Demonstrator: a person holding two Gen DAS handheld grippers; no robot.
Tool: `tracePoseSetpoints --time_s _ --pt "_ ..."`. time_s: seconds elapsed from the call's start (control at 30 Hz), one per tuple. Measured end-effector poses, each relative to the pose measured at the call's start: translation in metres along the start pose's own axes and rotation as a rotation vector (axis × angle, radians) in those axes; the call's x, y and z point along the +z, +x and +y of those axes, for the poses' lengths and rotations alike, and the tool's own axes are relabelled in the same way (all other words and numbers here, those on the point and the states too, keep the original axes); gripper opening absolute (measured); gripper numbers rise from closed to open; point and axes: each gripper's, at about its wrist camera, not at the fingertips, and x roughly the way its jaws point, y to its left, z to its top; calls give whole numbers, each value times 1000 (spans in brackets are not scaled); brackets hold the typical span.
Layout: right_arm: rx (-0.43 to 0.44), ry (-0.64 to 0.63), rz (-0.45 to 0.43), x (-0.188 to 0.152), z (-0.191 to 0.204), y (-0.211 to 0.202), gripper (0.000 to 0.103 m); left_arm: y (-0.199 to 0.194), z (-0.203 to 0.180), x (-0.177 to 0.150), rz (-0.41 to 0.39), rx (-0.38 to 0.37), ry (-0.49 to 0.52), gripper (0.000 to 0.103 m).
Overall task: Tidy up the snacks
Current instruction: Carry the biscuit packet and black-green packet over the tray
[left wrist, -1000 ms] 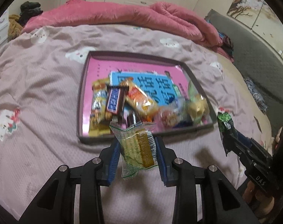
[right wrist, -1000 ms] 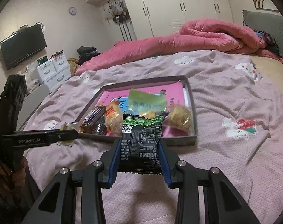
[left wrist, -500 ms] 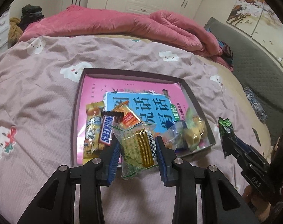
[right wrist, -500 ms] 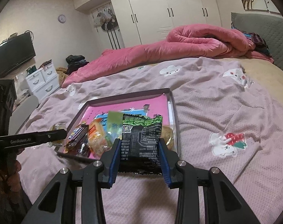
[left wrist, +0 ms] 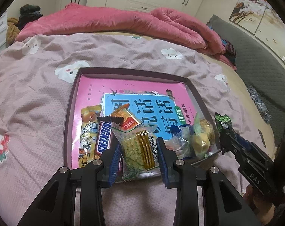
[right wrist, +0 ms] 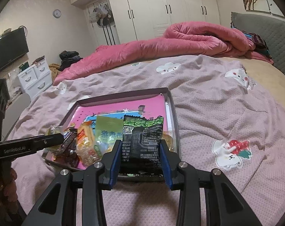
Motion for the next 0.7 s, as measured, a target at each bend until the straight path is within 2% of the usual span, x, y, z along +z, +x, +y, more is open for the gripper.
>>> tracePoseSetpoints --time_s 0.23,0.7 --pt "-9 -4 30 1 3 15 39 8 5 1 8 4 -10 38" --pt "30 -41 44 0 24 29 39 17 15 2 20 14 -31 38"
